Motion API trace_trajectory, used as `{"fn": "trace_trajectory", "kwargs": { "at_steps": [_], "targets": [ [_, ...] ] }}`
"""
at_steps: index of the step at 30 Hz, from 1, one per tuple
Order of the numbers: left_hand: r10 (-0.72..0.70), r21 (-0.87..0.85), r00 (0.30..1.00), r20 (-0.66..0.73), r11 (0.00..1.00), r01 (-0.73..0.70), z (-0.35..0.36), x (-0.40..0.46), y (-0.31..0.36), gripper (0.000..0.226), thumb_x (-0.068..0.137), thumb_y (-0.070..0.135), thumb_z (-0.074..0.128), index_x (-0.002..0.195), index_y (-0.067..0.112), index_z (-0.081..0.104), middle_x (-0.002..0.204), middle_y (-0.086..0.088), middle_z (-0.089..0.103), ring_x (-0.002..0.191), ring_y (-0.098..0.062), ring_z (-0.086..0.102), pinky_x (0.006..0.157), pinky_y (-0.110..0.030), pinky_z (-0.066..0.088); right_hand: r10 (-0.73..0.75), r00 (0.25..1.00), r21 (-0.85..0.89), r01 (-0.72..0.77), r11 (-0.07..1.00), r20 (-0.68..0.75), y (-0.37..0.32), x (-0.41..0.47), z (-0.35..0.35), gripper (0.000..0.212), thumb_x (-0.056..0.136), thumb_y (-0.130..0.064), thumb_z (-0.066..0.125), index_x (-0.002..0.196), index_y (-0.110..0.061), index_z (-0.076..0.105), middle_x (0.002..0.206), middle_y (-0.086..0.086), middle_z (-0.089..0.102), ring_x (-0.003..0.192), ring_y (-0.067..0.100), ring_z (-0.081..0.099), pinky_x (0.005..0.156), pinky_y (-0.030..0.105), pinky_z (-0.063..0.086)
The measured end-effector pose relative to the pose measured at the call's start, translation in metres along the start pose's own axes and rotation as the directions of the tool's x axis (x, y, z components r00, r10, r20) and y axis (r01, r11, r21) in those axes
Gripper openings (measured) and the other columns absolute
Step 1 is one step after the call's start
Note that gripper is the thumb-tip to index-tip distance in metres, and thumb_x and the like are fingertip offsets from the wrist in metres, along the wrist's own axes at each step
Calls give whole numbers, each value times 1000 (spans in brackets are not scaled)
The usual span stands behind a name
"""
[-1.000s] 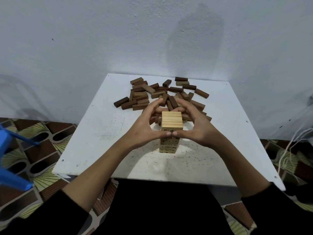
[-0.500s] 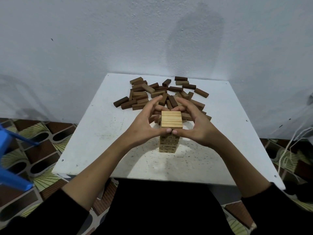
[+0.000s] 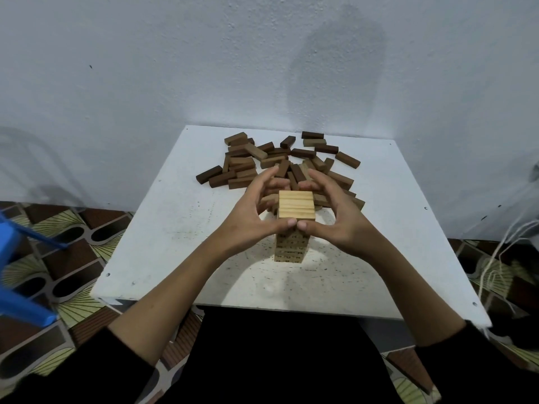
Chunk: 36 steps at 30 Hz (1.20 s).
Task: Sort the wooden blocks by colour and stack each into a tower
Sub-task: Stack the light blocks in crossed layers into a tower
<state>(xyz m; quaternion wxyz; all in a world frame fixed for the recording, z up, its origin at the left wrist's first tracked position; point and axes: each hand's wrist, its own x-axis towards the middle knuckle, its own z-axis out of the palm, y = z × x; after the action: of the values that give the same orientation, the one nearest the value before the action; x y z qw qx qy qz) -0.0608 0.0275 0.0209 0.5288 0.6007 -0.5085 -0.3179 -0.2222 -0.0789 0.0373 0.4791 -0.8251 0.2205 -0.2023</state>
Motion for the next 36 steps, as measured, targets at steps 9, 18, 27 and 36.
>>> {"fn": "trace_trajectory", "kwargs": {
  "at_steps": [9,18,27,36],
  "targets": [
    [-150,-124,987,60,980,156,25,-17,-3,73,99,18,44,151,30,-6,148,17,18,130,2,28,95,-2,32,148,989,296,-144,944,10,7,-9,31,81,82,-27,49,150,-21,7,135,-18,36,110,-20,44,89,4,40],
    [-175,-89,982,77,979,181,28,-16,1,64,103,20,32,150,32,-10,156,11,12,136,-1,23,96,-1,27,146,989,290,-137,947,-10,10,-7,41,80,83,-34,42,151,-28,0,155,-8,12,137,6,24,95,1,32],
    [-198,-73,976,86,976,204,28,-15,4,64,103,25,30,150,32,-13,158,10,6,140,-5,19,106,-16,21,162,987,241,-153,958,-20,9,-7,41,78,84,-37,37,151,-28,-2,156,-10,7,140,8,18,106,11,25],
    [-189,-77,977,94,977,197,28,-14,-1,64,103,25,31,150,32,-13,157,10,8,136,-1,21,93,3,26,166,986,238,-157,959,-17,8,-9,40,78,84,-38,35,151,-29,-4,157,-10,5,141,8,16,116,27,21]
  ]
}}
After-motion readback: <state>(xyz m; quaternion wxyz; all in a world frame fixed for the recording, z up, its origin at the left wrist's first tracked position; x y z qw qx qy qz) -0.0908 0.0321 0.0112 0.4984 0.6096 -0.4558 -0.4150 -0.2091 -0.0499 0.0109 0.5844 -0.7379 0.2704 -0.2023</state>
